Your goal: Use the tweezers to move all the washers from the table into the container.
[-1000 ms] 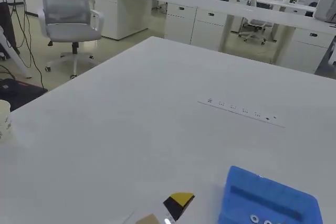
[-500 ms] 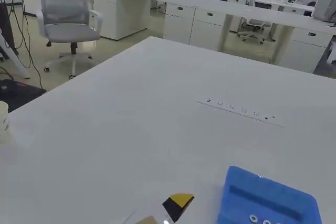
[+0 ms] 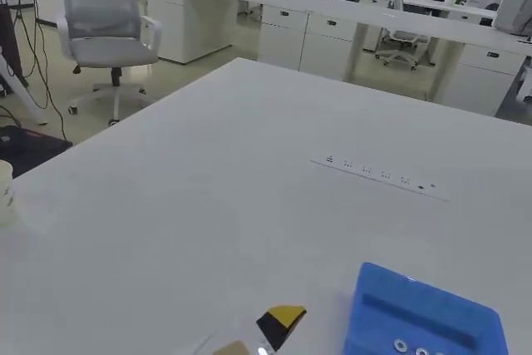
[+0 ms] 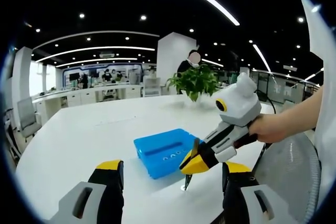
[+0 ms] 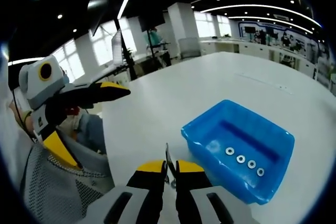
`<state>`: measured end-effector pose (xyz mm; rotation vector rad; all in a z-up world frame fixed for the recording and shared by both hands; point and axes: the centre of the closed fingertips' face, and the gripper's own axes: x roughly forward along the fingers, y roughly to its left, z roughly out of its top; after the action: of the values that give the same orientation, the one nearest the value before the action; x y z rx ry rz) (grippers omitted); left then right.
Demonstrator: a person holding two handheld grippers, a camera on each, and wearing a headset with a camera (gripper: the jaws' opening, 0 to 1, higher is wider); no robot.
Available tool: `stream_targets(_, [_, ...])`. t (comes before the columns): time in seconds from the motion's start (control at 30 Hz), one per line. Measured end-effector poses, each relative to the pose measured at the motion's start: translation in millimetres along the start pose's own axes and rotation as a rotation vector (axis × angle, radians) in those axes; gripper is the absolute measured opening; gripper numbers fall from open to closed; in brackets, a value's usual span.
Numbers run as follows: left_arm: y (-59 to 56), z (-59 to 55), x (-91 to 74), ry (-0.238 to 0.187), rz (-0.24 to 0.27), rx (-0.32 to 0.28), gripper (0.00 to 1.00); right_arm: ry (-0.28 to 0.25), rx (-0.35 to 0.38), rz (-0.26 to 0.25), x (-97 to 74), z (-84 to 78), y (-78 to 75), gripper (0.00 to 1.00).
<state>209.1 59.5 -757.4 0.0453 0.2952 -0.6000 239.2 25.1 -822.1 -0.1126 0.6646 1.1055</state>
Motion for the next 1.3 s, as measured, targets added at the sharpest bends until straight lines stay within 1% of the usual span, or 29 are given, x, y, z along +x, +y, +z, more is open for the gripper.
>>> stream_targets(0.07, [-0.2, 0.4, 0.0, -0.002, -0.001, 0.002, 0.78, -0.007, 0.015, -0.001, -0.3, 0.9, -2.4, 0.04])
stream_targets(0.17, [-0.5, 0.2, 0.0, 0.0, -0.003, 0.002, 0.78, -0.002, 0.016, 0.007, 0.7, 0.1, -1.0, 0.04])
stream_targets(0.3, [0.3, 0.3, -0.2, -0.001, 0.001, 0.0, 0.78, 0.017, 0.002, 0.017, 3.8, -3.8, 2.5, 0.04])
stream_targets(0.33, [0.6, 0.1, -0.2, 0.0, 0.002, 0.002, 0.78, 0.026, -0.019, 0.01, 4.1, -5.0, 2.2, 0.04])
stream_targets(0.37, [0.7, 0.0, -0.3, 0.0, 0.003, 0.002, 0.78, 0.018, -0.022, 0.007, 4.0, -3.0, 2.6, 0.04])
stream_targets(0.4, [0.5, 0.0, -0.2, 0.0, 0.002, 0.001, 0.78, 0.025, -0.026, 0.009, 4.1, -3.7, 3.2, 0.04])
stream_targets(0.67, [0.6, -0.6, 0.0, 0.004, 0.003, 0.004, 0.78, 0.018, -0.063, 0.018, 8.5, -3.4, 9.5, 0.04])
stream_targets(0.77, [0.6, -1.1, 0.2, 0.007, 0.003, 0.005, 0.77, 0.004, -0.075, 0.021, 10.4, -3.2, 11.7, 0.04])
stream_targets(0.83, [0.1, -1.3, 0.5, 0.009, 0.002, 0.005, 0.77, -0.006, -0.098, 0.013, 10.8, -2.4, 10.7, 0.03])
stream_targets(0.93, [0.0, -1.3, 0.6, 0.008, 0.002, 0.006, 0.77, -0.015, -0.081, 0.001, 10.2, -1.0, 6.9, 0.03])
stream_targets(0.97, [-0.1, -1.3, 0.7, 0.008, 0.001, 0.005, 0.77, -0.028, -0.062, -0.022, 9.0, -0.5, 2.4, 0.02])
stream_targets(1.03, [-0.3, -1.0, 0.7, 0.007, 0.002, 0.007, 0.77, -0.042, -0.027, -0.034, 6.9, -0.7, -0.7, 0.02])
stream_targets(1.07, [-0.2, -1.6, 0.6, 0.01, 0.002, 0.006, 0.77, -0.074, 0.005, -0.047, 5.1, 2.2, -3.2, 0.02])
stream_targets(1.13, [0.0, -1.8, 0.5, 0.011, 0.003, 0.004, 0.77, -0.11, 0.053, -0.041, 1.2, 6.8, -4.4, 0.02])
stream_targets(1.2, [0.4, -1.4, 0.4, 0.008, 0.004, 0.003, 0.77, -0.114, 0.073, -0.04, -2.1, 8.5, -5.9, 0.02])
stream_targets(1.3, [-0.2, -1.2, 0.3, 0.007, 0.001, 0.005, 0.77, -0.126, 0.081, -0.038, -5.8, 13.9, -6.6, 0.02])
